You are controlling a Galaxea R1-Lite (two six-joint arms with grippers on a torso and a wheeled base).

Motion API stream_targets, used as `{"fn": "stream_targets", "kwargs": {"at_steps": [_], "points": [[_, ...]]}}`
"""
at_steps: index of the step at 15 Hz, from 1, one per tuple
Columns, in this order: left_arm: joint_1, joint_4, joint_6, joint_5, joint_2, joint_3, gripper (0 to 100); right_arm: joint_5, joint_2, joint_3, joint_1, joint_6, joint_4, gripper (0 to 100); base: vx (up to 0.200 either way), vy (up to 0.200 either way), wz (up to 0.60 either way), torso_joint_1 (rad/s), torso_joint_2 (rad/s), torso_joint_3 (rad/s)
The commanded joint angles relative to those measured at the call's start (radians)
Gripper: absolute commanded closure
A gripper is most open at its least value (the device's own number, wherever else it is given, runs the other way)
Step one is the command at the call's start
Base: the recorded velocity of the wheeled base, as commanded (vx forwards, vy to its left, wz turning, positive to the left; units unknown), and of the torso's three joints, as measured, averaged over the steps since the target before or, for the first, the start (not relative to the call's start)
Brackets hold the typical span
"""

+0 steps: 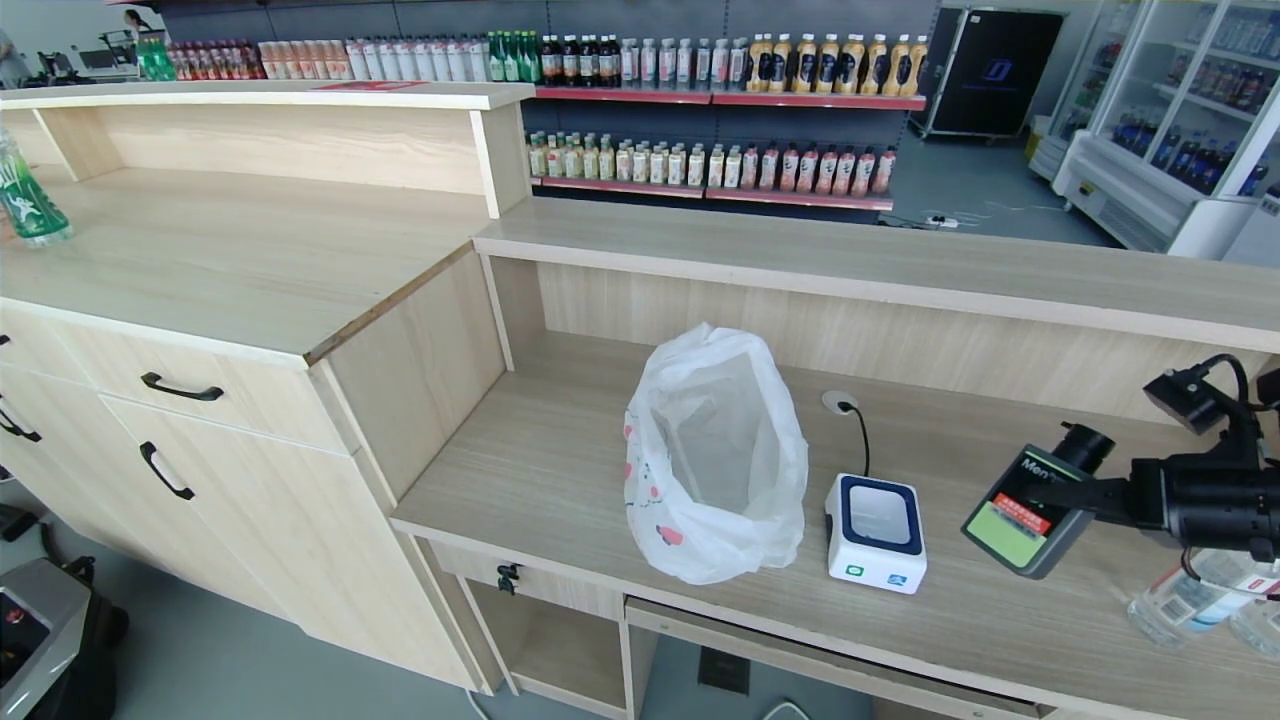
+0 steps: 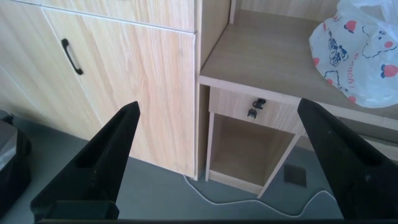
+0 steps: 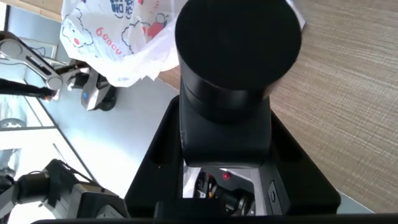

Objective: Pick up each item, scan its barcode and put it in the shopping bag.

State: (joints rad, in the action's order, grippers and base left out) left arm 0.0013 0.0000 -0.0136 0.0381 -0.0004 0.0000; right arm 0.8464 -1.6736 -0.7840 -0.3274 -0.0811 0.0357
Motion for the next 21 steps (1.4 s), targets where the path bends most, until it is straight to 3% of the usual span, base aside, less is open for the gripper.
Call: {"fn": "stream_targets", "kwargs": {"at_steps": [1, 8, 21], "points": [[0.000, 0.000, 0.000, 0.000, 0.000, 0.000, 0, 0.000, -0.015, -0.001, 0.001, -0.032, -0.016, 100, 0.000, 0.000, 0.00, 0.000, 0.00, 0.000], [0.000, 0.000, 0.000, 0.000, 0.000, 0.000, 0, 0.011, -0.055, -0.038, -0.001, -0.043, -0.010, 100, 0.000, 0.000, 0.00, 0.000, 0.00, 0.000], [0.000, 0.000, 0.000, 0.000, 0.000, 0.000, 0, 0.011, -0.152, -0.096, 0.088, -0.071, 0.030, 100, 0.000, 0.000, 0.00, 0.000, 0.00, 0.000]]}}
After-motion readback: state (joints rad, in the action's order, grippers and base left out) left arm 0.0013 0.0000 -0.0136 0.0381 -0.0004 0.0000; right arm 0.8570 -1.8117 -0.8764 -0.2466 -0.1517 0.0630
